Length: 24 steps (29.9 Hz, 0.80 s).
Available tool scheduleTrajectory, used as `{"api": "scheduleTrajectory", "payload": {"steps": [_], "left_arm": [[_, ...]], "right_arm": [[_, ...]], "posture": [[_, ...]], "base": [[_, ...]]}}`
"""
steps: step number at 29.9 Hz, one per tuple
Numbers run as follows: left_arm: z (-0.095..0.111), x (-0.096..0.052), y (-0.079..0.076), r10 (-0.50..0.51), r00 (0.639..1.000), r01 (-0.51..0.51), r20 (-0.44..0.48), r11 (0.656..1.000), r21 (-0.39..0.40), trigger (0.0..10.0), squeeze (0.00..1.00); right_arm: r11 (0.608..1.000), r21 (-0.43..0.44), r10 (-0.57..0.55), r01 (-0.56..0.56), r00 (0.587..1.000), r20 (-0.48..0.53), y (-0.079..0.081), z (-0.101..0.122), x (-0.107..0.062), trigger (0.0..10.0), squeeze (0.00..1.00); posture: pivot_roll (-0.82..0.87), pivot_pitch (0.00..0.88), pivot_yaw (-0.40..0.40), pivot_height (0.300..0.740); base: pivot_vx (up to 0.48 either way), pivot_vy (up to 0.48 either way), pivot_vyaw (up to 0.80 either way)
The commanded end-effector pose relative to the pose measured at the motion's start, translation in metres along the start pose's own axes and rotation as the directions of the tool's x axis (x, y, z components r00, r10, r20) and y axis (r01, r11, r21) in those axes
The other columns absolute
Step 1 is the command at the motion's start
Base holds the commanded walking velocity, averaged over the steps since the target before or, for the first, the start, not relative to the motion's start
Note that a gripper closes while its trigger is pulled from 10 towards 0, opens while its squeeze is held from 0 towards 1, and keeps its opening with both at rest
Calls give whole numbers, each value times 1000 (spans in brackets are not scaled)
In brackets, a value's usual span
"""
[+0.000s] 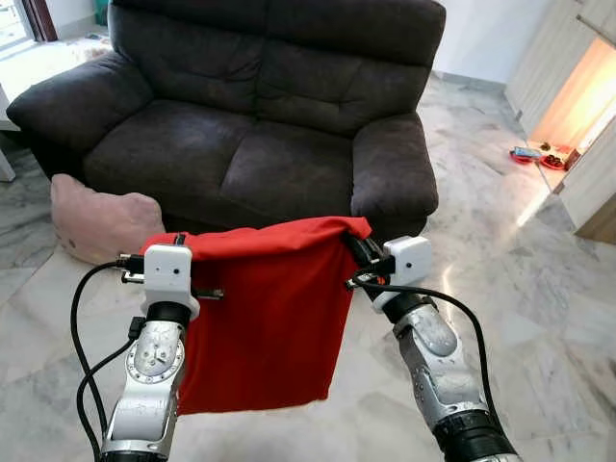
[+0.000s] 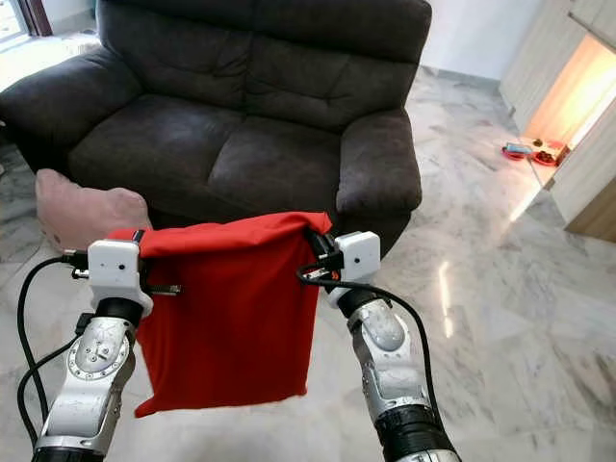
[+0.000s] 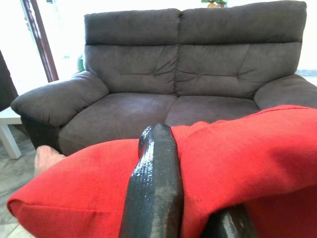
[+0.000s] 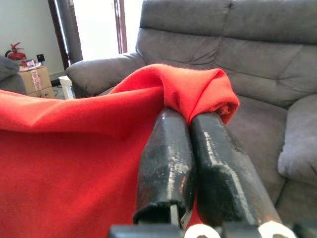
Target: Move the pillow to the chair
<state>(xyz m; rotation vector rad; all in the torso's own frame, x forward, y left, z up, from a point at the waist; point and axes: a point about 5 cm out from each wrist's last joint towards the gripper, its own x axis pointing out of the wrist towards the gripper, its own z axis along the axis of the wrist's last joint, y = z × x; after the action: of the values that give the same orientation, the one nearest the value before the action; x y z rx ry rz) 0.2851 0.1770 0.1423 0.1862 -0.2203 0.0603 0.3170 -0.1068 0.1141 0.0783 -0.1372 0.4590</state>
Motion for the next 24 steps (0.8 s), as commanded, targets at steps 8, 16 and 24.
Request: {"api": "scheduleTrajectory", "payload": {"steps": [8, 16, 24], "left_arm": [[24, 3, -5, -21, 993, 21, 113, 1000, 0, 10000, 0], [24, 4, -4, -19, 993, 19, 117, 1000, 3, 10000, 0], [25, 5, -5, -19, 993, 19, 117, 1000, 0, 10000, 0]], "right_arm": [[1000, -22, 1, 1, 998, 68, -2, 12, 1, 10000, 0], [1000, -20, 0, 2, 998, 68, -2, 13, 2, 10000, 0], [1000, -24, 10, -8, 998, 68, -1, 13, 2, 10000, 0]], "posture": [[132, 0, -147, 740], [133, 0, -149, 740], [131, 6, -153, 740]], "base": [[299, 0, 0], [314, 0, 0], [322, 0, 0]]}}
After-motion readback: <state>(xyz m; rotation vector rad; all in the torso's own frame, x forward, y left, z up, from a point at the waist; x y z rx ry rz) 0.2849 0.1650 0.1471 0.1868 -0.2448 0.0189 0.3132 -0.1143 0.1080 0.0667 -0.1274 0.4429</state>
